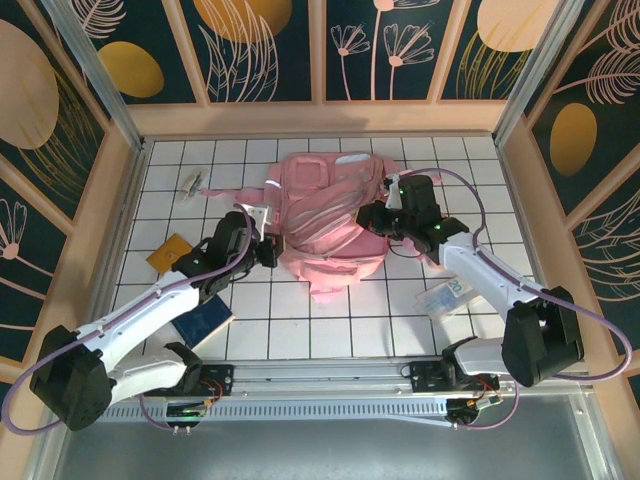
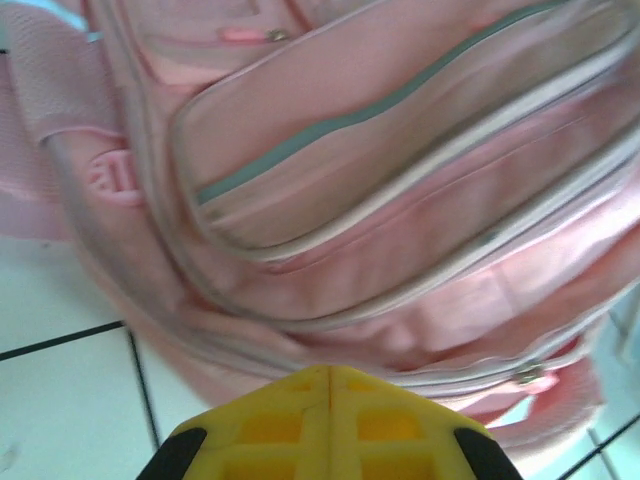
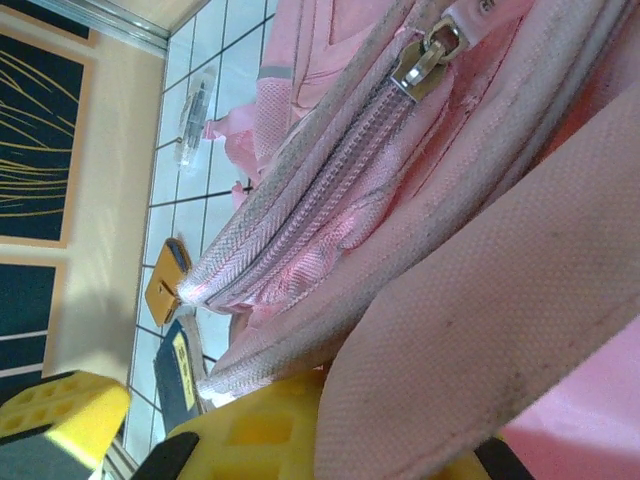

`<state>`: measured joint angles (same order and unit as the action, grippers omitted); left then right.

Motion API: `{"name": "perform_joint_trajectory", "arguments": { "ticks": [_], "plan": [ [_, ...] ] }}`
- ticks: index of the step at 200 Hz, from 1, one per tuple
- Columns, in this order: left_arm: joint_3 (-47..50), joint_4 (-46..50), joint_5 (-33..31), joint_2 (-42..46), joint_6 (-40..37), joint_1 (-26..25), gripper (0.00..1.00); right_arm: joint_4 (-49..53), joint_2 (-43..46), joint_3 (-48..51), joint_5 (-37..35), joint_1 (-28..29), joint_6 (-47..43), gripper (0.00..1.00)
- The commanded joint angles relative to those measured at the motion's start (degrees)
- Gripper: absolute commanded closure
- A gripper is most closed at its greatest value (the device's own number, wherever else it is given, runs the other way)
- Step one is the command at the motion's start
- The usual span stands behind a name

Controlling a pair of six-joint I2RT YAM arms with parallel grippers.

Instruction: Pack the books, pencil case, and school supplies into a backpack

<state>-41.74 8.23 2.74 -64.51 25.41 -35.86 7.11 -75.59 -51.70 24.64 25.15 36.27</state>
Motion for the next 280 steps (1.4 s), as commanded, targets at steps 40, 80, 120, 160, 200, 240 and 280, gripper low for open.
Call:
{"name": "perform_joint_trajectory", "arguments": {
  "ticks": [40, 80, 120, 160, 200, 240, 280],
  "plan": [
    [3.6, -12.9, 32.3, -6.0, -3.9, 0.0, 0.45, -3.7, 0.9, -0.5, 3.7, -0.1, 0.3, 0.82],
    [4.2, -15.8, 31.1, -7.3, 2.0, -1.9, 0.5, 3.0, 2.6, 0.8, -2.6, -0.2, -1.1, 0.55],
    [3.7, -13.4, 22.9, -9.5, 3.5, -5.0, 0.52, 16.9, 6.4, 0.8, -7.4, 0.8, -2.1, 0.41],
    [1.4, -10.0, 19.3, -11.4, -0.1, -5.1, 0.58, 32.0, 8.8, -0.6, -14.5, 4.9, -0.3, 0.41],
    [-0.1, -4.2, 16.6, -10.0, -9.1, -5.1, 0.57, 16.9, 7.7, 3.0, -10.1, 16.1, 14.9, 0.42],
    [3.7, -9.1, 18.1, -6.6, -12.3, -5.1, 0.54, 0.0, 11.9, 14.0, -15.0, 14.5, 32.0, 0.4],
    [4.7, -10.9, 20.3, -9.5, -12.2, -7.8, 0.52, -2.1, 7.9, 15.2, -13.1, 11.9, 32.0, 0.42]
  ]
}}
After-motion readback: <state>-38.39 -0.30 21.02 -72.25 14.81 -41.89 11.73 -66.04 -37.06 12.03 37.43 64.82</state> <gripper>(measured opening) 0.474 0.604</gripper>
